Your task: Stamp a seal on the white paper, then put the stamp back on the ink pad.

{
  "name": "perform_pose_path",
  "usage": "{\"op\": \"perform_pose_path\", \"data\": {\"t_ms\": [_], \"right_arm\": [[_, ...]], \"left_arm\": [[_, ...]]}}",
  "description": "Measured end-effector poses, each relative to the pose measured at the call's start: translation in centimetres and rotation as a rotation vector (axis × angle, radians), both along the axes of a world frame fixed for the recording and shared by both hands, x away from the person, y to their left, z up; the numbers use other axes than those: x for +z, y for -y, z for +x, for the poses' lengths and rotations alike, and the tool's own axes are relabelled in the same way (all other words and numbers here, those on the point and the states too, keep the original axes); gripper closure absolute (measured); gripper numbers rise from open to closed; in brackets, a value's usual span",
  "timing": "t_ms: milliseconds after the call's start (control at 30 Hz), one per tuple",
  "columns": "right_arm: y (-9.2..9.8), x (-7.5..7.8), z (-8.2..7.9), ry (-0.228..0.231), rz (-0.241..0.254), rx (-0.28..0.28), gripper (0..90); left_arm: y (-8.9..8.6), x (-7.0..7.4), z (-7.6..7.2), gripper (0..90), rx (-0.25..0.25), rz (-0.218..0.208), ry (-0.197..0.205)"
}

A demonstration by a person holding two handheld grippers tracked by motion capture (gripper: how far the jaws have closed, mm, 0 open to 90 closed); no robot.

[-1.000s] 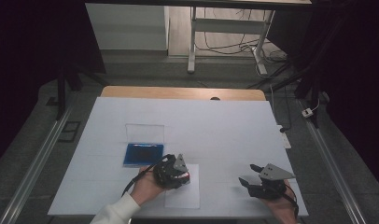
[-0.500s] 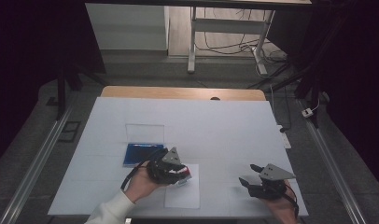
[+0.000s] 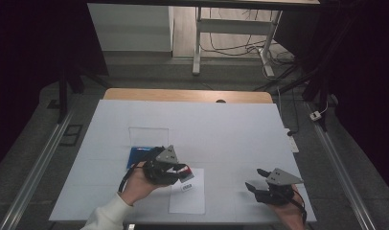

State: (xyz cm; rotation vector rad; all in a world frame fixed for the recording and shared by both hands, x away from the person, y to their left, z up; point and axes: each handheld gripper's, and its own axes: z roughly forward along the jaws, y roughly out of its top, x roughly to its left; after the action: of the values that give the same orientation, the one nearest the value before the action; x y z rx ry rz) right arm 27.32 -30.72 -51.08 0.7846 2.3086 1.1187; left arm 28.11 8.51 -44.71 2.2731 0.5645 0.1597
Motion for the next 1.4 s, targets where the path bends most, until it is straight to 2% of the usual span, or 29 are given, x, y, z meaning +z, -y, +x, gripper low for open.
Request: {"op": "perform_pose_path", "data": {"t_ms": [733,1400], "right_arm": [[0.1,-0.1,0.0,-0.001,0.0,-0.006,31.5],[0.1,-0.1,0.0,-0.003,-0.002,-0.004,31.6]], "left_arm": [[-3.1,1.0,0.9,70.1,0.082,-0.055,0.022],[-6.6,0.9,2.3,70.1,0.213,-0.048,0.042]]}}
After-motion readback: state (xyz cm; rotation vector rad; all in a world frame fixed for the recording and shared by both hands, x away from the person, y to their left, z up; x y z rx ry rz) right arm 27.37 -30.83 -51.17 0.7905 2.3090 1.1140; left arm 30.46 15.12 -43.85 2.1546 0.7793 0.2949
